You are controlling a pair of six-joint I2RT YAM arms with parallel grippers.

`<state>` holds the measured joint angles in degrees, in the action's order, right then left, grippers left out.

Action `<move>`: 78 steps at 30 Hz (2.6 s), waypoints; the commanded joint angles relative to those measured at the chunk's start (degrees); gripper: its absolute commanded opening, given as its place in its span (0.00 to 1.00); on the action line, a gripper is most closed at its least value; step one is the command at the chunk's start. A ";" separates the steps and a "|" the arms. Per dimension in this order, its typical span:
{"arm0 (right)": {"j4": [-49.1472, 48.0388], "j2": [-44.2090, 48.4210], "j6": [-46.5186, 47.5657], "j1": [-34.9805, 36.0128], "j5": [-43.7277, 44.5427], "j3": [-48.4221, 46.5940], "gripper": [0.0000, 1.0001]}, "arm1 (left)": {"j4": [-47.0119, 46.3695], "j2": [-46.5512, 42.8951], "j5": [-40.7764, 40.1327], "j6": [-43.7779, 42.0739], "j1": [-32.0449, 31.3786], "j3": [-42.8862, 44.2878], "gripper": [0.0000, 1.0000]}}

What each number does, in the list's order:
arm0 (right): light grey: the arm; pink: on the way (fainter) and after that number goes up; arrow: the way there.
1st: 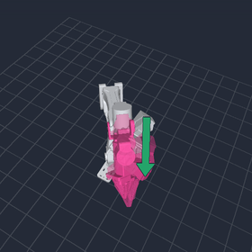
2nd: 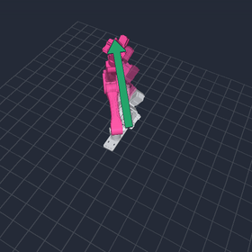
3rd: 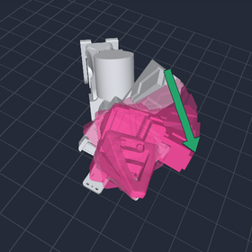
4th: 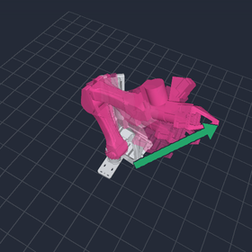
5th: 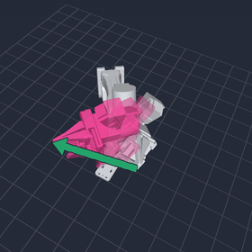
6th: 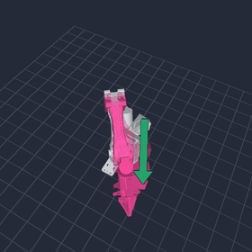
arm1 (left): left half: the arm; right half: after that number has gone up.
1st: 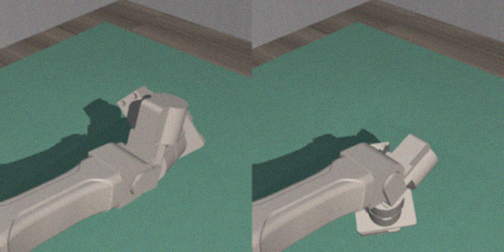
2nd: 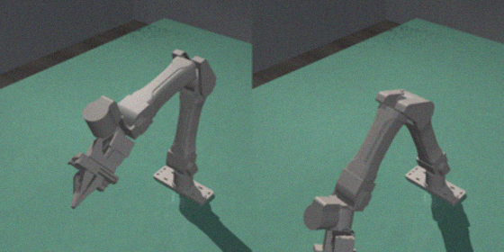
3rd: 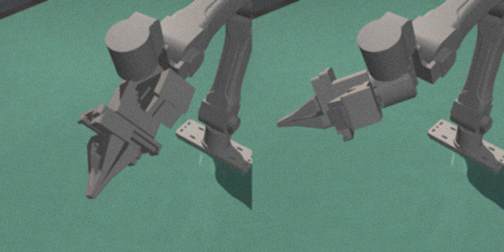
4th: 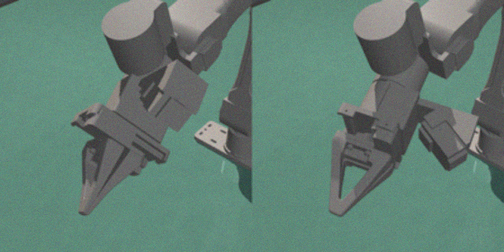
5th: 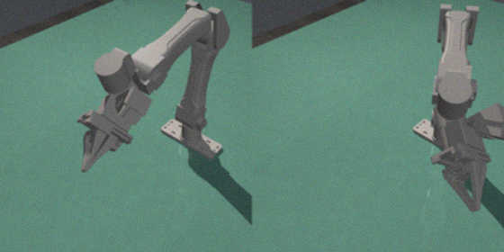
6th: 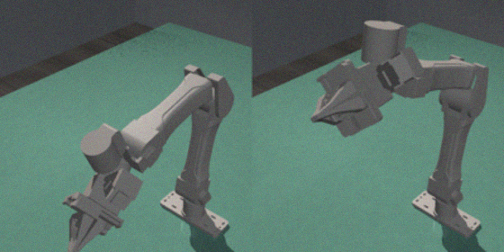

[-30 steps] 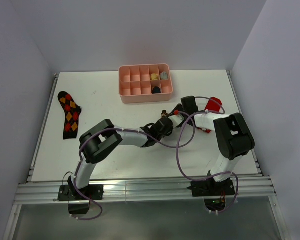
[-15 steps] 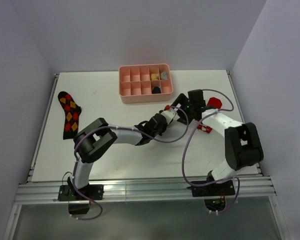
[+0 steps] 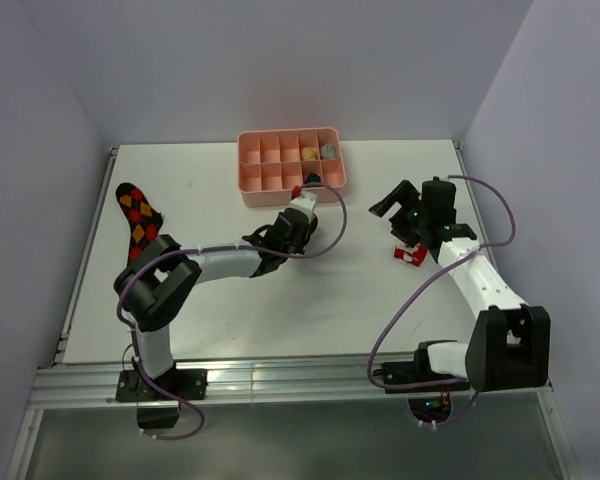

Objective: Roll the socks
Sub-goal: Pick up the sock at the center of the board, then place the sock in the storage box.

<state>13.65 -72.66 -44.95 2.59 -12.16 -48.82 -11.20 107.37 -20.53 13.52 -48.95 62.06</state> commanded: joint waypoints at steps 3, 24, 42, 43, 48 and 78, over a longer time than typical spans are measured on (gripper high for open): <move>0.41 6.12 2.94 -1.62 -2.25 3.11 0.96 | 3.54 -6.38 -8.72 3.88 2.98 7.26 0.00; -3.72 7.71 4.96 -4.00 -9.46 9.35 0.95 | 10.14 10.48 -10.31 4.50 15.90 33.82 0.00; -4.86 5.34 4.61 -4.61 -10.95 10.14 0.94 | 13.58 16.12 -5.92 6.60 16.17 35.68 0.00; -4.86 5.34 4.69 -4.61 -10.95 10.15 0.94 | 13.49 16.03 -5.49 6.87 16.25 35.41 0.00; -5.12 4.64 4.61 -4.70 -11.39 9.97 0.94 | 13.92 16.64 -2.85 8.98 16.78 35.05 0.00; -6.00 3.58 4.26 -5.14 -13.06 10.41 0.93 | 28.16 21.30 -6.10 17.51 21.79 39.98 0.00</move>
<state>9.85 -68.84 -41.01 -1.91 -24.16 -38.85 14.02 129.40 -24.34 29.69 -28.10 103.61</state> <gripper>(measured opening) 0.928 0.221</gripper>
